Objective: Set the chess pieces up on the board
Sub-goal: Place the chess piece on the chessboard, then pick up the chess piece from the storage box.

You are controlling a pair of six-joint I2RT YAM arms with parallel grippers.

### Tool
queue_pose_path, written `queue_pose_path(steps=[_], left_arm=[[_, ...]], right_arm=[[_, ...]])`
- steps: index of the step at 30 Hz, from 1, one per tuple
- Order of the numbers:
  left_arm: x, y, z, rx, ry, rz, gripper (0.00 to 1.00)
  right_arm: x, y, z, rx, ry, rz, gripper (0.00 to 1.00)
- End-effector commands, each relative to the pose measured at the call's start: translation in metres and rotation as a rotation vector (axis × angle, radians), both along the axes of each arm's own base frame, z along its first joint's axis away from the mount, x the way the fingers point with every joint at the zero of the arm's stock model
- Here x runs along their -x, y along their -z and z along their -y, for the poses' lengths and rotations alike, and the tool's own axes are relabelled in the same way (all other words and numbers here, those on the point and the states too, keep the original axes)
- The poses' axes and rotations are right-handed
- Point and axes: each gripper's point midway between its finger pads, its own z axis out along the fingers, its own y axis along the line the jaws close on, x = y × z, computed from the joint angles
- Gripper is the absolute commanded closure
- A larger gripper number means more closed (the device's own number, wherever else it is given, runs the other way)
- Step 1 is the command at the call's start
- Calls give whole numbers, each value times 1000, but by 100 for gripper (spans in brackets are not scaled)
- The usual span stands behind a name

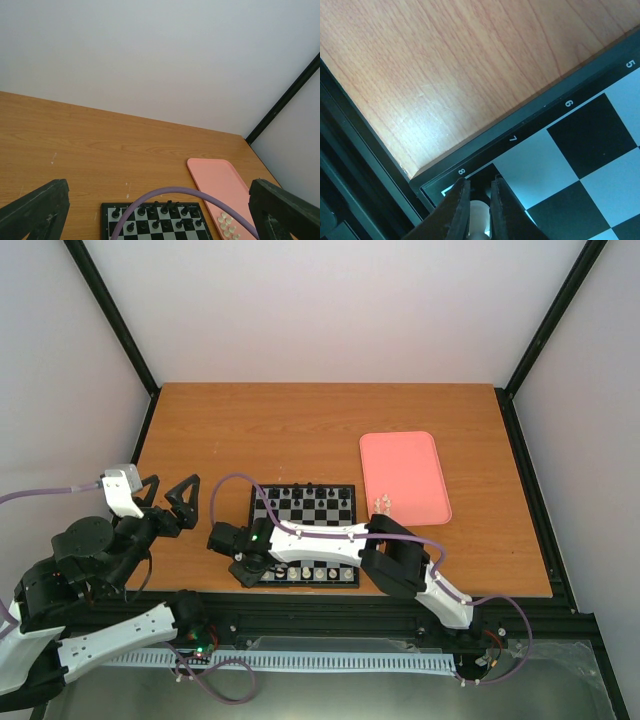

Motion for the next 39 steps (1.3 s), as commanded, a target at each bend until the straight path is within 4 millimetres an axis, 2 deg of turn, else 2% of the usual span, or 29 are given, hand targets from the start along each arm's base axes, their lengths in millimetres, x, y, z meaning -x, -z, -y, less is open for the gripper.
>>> queue_pose_path(steps=[1, 10, 13, 16, 19, 23, 28, 30, 31, 32, 33, 37, 39], left_arm=[[-1, 0, -1, -27, -3, 4, 0], [0, 0, -2, -25, -4, 6, 0], [0, 0, -2, -25, -3, 5, 0], [0, 0, -1, -26, -4, 5, 0], [0, -1, -2, -27, -6, 6, 0], [0, -1, -3, -26, -7, 7, 0], [2, -3, -5, -22, -6, 10, 0], [2, -2, -5, -25, -5, 9, 0], [2, -2, -5, -26, -6, 8, 0], [1, -1, -4, -32, -4, 5, 0], [1, -1, -3, -38, -3, 1, 0], [-1, 0, -1, -52, -6, -9, 0], [-1, -1, -1, -52, -7, -10, 0]], right_arm=[[5, 9, -4, 7, -27, -4, 84], [7, 2, -11, -7, -55, 10, 78], [6, -2, -13, -16, -60, 23, 72], [5, -8, -16, -30, -68, 36, 67], [4, -12, -18, -38, -75, 47, 66], [-3, -28, -22, -63, -76, 90, 60], [-19, -56, -23, -101, -45, 185, 39], [-27, -65, -22, -109, -29, 206, 37], [-30, -68, -22, -112, -23, 206, 29], [-34, -72, -20, -117, -14, 212, 5], [-37, -74, -19, -122, -7, 218, 1], [-55, -91, -9, -155, 49, 269, 0], [-66, -99, 1, -153, 81, 299, 0]])
